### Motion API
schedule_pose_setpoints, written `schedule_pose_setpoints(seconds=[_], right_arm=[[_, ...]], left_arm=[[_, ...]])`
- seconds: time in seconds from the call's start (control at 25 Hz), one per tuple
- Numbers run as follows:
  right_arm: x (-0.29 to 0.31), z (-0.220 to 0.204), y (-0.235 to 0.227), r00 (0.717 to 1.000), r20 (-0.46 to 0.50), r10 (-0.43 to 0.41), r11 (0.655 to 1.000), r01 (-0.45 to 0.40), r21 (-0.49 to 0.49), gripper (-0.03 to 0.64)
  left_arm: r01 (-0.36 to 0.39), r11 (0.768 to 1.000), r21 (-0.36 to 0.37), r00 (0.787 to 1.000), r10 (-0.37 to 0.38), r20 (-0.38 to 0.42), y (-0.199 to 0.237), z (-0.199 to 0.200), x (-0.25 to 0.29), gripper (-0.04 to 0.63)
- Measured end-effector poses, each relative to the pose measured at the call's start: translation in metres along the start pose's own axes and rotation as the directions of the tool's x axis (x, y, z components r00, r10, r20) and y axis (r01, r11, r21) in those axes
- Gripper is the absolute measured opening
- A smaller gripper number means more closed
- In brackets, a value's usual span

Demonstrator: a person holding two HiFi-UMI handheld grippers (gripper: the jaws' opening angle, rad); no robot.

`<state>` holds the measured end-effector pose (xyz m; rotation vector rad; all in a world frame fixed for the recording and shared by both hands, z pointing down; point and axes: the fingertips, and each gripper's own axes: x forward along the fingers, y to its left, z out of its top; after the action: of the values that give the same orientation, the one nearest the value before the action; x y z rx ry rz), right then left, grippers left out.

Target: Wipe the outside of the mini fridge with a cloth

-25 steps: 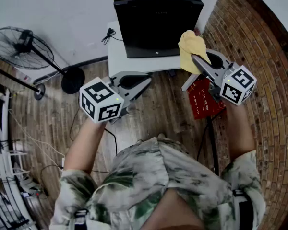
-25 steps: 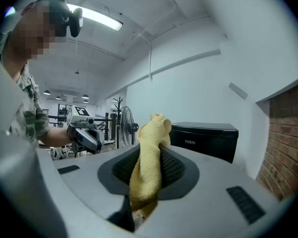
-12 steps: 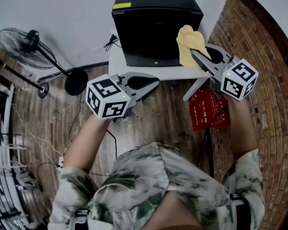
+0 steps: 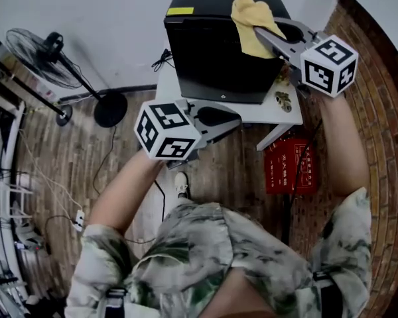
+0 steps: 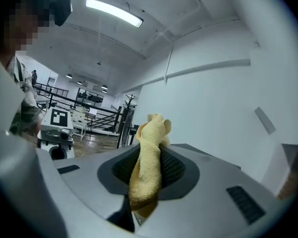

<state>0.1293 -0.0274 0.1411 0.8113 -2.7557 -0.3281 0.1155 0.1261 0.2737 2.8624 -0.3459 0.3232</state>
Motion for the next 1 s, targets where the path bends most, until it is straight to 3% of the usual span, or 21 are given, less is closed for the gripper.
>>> schedule_pose_setpoints(seconds=[0.28,0.52,0.76,1.0], right_arm=[[0.109,0.034,-0.027,0.998,-0.068,0.007,0.988,-0.018,-0.153,0.097],[0.207,0.038,-0.031,0.985,-0.172,0.033,0.969,-0.074,-0.236,0.097],[0.26,0.005,-0.038,0.949,-0.315,0.029,0.949,-0.126,-0.29,0.097],[0.256,-0.031,-0.071,0.899,-0.436,-0.045,0.944,-0.105,-0.314,0.097]], left_arm=[[0.06,0.998,0.03,0.998,-0.061,0.015,0.054,0.021,-0.017,0.026],[0.118,0.992,0.051,0.993,-0.117,-0.008,0.104,0.037,-0.039,0.026],[0.204,0.975,0.086,0.979,-0.2,-0.05,0.137,0.047,-0.054,0.026],[0.296,0.951,0.089,0.954,-0.291,-0.067,0.151,0.053,-0.044,0.026]])
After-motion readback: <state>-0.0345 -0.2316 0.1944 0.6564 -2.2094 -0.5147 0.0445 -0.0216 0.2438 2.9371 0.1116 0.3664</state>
